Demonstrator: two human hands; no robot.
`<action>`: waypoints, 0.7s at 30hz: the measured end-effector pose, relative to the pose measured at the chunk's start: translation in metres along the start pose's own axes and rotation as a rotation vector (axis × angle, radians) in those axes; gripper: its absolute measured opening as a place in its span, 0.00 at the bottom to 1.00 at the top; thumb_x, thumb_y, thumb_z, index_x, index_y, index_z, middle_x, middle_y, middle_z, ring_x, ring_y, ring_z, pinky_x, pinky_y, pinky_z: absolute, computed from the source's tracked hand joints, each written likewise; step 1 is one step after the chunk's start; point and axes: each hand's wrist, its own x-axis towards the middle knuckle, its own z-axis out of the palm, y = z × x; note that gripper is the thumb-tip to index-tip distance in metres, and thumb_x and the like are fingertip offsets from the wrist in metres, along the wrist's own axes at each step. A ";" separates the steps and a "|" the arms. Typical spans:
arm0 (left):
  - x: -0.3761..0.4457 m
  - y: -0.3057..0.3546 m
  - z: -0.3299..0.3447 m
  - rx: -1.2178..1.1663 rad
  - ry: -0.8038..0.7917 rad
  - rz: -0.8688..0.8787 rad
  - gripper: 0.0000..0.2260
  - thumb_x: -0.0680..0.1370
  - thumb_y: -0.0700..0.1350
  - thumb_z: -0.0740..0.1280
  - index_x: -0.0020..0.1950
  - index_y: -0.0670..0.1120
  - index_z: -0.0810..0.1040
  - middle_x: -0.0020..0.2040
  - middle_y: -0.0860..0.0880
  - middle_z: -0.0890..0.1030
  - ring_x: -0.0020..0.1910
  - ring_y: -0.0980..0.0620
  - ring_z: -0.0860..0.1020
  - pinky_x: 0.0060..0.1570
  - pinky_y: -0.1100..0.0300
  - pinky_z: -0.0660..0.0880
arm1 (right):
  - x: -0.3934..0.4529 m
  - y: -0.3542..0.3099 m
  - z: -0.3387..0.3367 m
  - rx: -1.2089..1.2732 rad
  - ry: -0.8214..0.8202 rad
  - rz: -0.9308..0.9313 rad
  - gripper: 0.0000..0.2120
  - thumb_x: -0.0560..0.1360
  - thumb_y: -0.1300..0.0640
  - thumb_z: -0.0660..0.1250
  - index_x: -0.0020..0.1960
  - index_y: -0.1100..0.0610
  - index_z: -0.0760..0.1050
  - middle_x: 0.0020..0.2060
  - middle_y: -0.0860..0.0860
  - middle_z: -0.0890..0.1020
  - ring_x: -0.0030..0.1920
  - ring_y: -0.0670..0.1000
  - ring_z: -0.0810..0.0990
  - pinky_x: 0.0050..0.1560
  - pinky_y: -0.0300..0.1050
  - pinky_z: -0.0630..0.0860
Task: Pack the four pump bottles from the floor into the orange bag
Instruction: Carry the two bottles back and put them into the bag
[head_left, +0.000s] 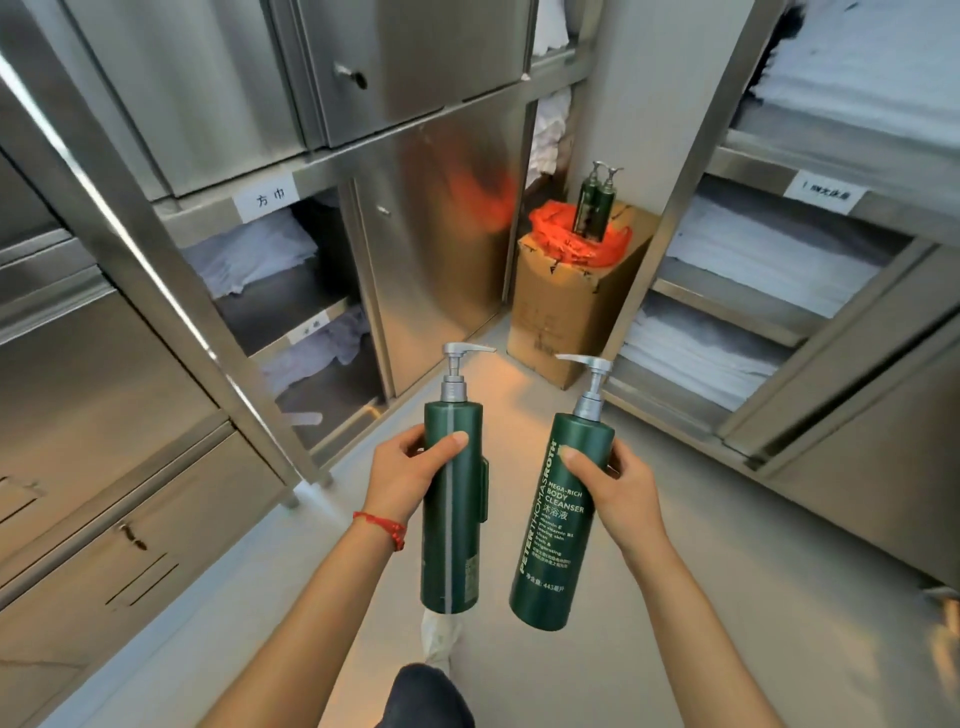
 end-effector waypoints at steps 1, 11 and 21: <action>0.022 0.005 0.002 -0.002 -0.017 0.006 0.05 0.69 0.48 0.71 0.43 0.55 0.79 0.44 0.52 0.82 0.44 0.52 0.80 0.37 0.65 0.75 | 0.018 -0.004 0.006 -0.002 0.012 -0.005 0.08 0.68 0.59 0.73 0.44 0.50 0.76 0.39 0.48 0.82 0.33 0.38 0.79 0.33 0.30 0.74; 0.216 0.059 0.030 0.016 -0.159 0.017 0.06 0.67 0.46 0.74 0.41 0.52 0.80 0.41 0.52 0.83 0.41 0.54 0.80 0.37 0.65 0.76 | 0.181 -0.038 0.039 0.002 0.137 0.013 0.09 0.67 0.56 0.73 0.46 0.50 0.77 0.40 0.48 0.83 0.36 0.40 0.81 0.33 0.31 0.74; 0.375 0.083 0.105 0.048 -0.234 0.046 0.07 0.67 0.47 0.74 0.41 0.55 0.79 0.42 0.54 0.82 0.38 0.60 0.80 0.32 0.71 0.75 | 0.345 -0.048 0.021 -0.021 0.201 -0.019 0.10 0.68 0.56 0.73 0.47 0.51 0.76 0.40 0.48 0.83 0.36 0.39 0.80 0.33 0.30 0.74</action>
